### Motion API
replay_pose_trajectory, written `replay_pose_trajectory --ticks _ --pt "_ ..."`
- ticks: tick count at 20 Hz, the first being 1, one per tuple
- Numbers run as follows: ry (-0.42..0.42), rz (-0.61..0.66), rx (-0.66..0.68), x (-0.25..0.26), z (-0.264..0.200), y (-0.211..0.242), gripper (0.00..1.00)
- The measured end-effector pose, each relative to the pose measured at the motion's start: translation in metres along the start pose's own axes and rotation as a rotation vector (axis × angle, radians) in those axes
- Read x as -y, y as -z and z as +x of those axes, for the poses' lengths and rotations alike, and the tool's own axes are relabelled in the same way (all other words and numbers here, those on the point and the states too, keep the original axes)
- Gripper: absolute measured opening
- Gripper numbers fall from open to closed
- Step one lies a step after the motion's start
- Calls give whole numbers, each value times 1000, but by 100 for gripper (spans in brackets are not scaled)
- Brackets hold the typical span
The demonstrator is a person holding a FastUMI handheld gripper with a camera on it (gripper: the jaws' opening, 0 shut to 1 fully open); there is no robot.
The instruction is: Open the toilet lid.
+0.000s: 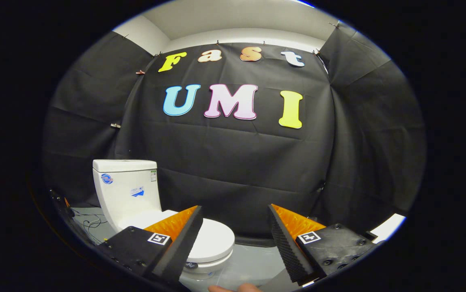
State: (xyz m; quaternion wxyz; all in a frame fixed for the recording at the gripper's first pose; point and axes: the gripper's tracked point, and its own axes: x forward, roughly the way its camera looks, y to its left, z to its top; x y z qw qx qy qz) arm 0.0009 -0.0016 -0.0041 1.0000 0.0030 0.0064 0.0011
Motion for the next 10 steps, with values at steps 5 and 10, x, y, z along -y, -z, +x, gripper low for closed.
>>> replay_pose_trajectory --ticks 5,10 --pt "28 63 -51 5 4 14 98" --pt "-58 64 -238 -24 12 74 98"
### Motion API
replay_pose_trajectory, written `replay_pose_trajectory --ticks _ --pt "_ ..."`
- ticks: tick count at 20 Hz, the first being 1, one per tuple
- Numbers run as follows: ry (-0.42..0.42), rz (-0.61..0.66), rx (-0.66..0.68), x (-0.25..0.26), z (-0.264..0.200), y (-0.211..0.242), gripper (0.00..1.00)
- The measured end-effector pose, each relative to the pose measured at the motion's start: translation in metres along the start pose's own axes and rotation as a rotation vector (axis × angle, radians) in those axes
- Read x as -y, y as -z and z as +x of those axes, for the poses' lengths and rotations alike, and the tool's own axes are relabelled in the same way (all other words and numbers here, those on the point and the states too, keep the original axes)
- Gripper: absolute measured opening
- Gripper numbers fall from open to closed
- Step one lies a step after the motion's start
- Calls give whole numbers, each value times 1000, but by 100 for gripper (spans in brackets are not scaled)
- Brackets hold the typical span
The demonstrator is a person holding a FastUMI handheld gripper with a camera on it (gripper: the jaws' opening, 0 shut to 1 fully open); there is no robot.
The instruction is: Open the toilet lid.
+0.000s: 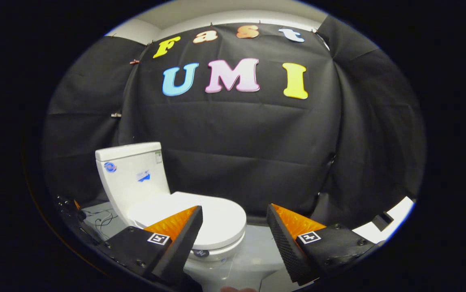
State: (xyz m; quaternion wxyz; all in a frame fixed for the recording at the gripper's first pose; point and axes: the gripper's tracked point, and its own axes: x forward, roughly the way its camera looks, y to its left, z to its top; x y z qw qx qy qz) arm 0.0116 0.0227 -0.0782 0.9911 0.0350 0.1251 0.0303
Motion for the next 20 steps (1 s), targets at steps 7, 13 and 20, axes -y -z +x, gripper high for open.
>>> replay_pose_trajectory --ticks 7,13,20 --pt "-71 58 -314 -31 32 104 98" --pt "-156 224 -649 -57 61 199 99" --pt "-186 647 -824 -76 99 240 95"
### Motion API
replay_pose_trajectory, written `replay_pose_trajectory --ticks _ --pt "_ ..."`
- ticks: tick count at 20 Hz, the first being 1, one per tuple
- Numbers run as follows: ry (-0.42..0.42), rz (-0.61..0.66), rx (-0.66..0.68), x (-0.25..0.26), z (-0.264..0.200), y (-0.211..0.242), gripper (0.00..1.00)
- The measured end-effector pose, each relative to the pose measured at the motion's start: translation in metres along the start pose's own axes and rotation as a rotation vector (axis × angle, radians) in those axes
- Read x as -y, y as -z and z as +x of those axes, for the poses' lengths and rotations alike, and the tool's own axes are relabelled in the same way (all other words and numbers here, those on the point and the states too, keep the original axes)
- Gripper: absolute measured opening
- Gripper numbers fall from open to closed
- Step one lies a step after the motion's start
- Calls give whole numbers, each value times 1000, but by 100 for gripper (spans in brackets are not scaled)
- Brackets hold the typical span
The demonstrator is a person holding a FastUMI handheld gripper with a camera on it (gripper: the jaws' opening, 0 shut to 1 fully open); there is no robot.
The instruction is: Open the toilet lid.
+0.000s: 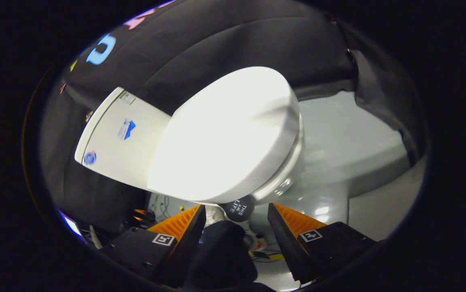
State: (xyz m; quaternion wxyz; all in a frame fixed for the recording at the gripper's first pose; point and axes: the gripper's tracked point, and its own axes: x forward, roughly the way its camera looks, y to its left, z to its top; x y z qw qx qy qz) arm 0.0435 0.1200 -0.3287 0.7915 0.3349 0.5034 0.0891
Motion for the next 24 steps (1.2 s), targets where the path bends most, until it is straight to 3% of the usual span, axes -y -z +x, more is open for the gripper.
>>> replay_pose_trajectory --ticks 2,3,6,10,11,12,18,21,22,23,24 --pt "-10 25 -53 3 9 9 74" --pt "-24 26 -63 0 14 11 73" --pt "18 -17 -54 9 24 13 48" --pt "6 7 -49 11 22 11 48" --pt "-21 49 -34 12 41 16 48" --pt "-38 82 -53 8 23 10 34" --pt "-51 85 -49 8 20 12 34" --pt "-110 155 -31 4 13 7 34" --pt "-99 274 -5 17 25 -8 29" --pt "-118 348 5 18 37 -3 6" --pt "-126 356 1 20 40 -2 5"
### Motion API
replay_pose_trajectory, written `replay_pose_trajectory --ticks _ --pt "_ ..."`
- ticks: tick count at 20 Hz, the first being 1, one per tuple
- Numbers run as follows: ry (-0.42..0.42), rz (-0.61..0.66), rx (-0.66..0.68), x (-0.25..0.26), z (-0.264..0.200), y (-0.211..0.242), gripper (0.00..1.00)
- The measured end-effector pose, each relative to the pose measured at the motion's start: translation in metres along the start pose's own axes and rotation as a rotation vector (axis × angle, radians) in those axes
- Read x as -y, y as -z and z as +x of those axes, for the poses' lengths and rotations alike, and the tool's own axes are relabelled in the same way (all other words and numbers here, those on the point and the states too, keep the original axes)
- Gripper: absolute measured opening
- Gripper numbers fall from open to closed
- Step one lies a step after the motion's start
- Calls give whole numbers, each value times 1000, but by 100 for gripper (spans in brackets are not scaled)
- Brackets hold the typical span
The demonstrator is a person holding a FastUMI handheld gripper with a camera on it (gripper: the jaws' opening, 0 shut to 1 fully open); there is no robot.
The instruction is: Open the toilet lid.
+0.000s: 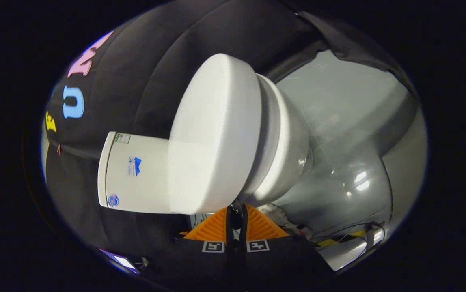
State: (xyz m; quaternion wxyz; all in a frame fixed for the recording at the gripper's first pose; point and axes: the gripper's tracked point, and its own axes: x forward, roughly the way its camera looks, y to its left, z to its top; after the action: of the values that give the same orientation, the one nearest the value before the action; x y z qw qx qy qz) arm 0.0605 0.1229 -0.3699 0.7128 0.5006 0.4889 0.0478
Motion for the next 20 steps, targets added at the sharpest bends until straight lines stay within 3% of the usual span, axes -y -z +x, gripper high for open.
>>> replay_pose_trajectory --ticks 9,20 --pt "-7 -270 -19 -41 -27 2 5" --pt "-25 -659 116 -169 -74 7 5"
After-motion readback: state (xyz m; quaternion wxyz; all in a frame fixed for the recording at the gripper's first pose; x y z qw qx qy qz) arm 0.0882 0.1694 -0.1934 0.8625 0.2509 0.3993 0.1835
